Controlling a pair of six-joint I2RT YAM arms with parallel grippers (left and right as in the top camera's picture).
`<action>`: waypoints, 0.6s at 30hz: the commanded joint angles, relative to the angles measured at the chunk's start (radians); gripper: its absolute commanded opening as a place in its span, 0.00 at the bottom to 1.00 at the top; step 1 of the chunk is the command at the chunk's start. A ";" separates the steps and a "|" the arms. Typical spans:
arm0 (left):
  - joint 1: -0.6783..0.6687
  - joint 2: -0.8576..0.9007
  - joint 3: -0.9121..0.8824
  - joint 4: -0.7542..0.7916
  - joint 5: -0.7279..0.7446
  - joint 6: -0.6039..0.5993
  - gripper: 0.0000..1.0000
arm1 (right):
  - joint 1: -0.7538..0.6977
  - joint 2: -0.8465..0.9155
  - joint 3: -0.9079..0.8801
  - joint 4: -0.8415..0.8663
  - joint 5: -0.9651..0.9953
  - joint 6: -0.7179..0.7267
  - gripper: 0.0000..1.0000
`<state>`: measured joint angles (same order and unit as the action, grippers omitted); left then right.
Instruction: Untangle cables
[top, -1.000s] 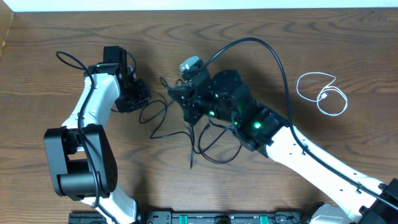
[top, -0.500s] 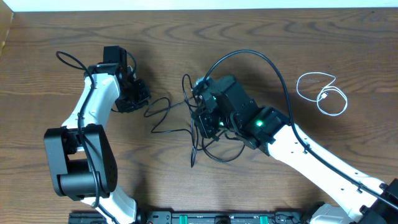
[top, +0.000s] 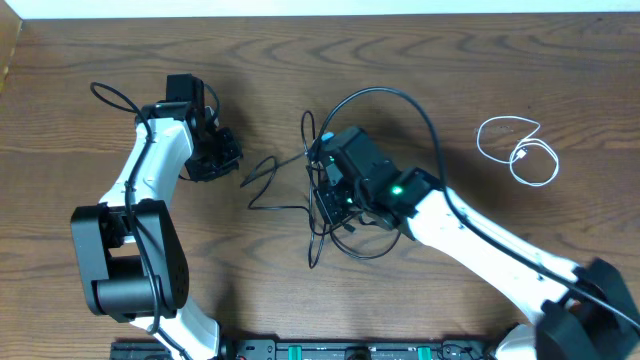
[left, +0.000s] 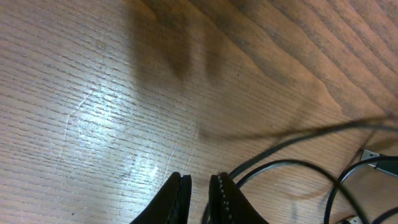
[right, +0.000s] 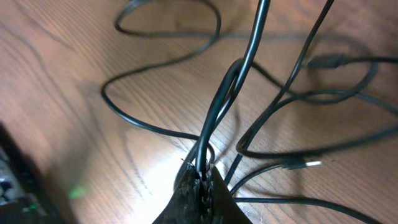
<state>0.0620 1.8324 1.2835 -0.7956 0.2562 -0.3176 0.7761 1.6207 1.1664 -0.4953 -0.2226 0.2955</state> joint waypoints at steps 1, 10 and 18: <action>-0.001 -0.003 -0.010 -0.003 -0.006 -0.003 0.17 | -0.002 0.069 0.010 0.006 -0.021 0.006 0.02; -0.001 -0.003 -0.010 -0.002 -0.006 -0.003 0.17 | 0.004 0.103 0.010 0.033 -0.068 0.006 0.35; -0.001 -0.003 -0.010 -0.002 -0.006 -0.003 0.25 | 0.000 -0.043 0.011 0.080 -0.067 -0.040 0.68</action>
<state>0.0620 1.8324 1.2835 -0.7956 0.2569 -0.3176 0.7765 1.6707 1.1660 -0.4255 -0.2951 0.2886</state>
